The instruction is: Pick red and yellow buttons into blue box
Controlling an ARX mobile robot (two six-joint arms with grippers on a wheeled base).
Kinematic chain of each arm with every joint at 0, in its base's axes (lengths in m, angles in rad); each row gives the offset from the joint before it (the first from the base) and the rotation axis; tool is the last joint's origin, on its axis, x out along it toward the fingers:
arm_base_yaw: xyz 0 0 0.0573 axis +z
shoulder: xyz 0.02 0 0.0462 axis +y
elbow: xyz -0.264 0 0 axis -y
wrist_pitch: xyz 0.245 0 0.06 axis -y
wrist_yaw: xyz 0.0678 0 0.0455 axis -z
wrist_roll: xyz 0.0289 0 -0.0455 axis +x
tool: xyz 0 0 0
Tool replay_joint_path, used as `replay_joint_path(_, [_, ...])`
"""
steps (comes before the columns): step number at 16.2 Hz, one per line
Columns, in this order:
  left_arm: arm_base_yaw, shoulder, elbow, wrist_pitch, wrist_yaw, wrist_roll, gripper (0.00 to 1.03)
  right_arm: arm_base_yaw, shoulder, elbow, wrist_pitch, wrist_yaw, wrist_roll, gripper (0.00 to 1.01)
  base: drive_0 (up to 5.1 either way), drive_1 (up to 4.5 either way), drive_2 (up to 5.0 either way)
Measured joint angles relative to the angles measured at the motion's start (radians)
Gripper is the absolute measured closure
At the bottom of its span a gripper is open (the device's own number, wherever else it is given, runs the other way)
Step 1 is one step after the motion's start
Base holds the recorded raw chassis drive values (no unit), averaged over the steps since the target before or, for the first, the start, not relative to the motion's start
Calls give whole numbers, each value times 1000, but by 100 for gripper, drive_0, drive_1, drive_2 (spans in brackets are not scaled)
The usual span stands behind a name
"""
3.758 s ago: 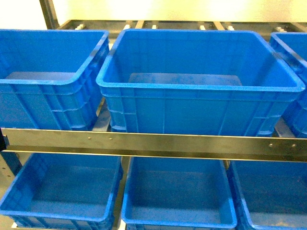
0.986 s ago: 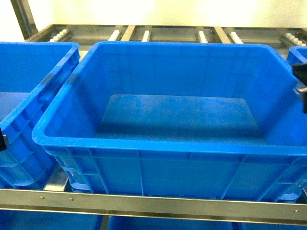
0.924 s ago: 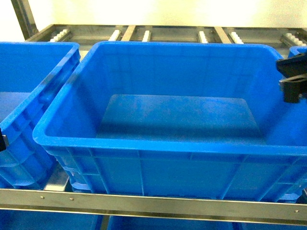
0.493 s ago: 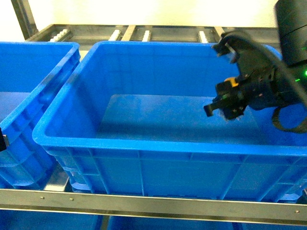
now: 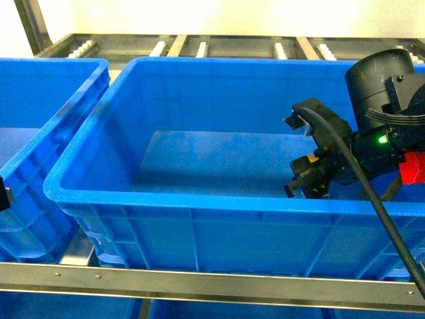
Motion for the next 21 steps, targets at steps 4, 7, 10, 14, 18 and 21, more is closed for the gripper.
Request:
replay_joint_path(4, [0,0,0,0,0,0,78,14,-47,-38,101,13,32,15,0,0,0])
replay_joint_path(7, [0,0,0,0,0,0,78,14,-185,-145,208,20,93,3,0,0,0])
replay_joint_path(10, [0,0,0,0,0,0,78,-29,-417,-327,324,31,124,3,0,0,0])
replay_joint_path(14, [0,0,0,0,0,0,78,-137,-693,-554,396,28,139,3,0,0,0])
replay_joint_path(18, [0,0,0,0,0,0,78,-276,-1085,-866,417,57,234,3,0,0,0])
replay_joint_path(21, [0,0,0,0,0,0,78,-211,-1302,-1035,308,130,300,3,0,0,0])
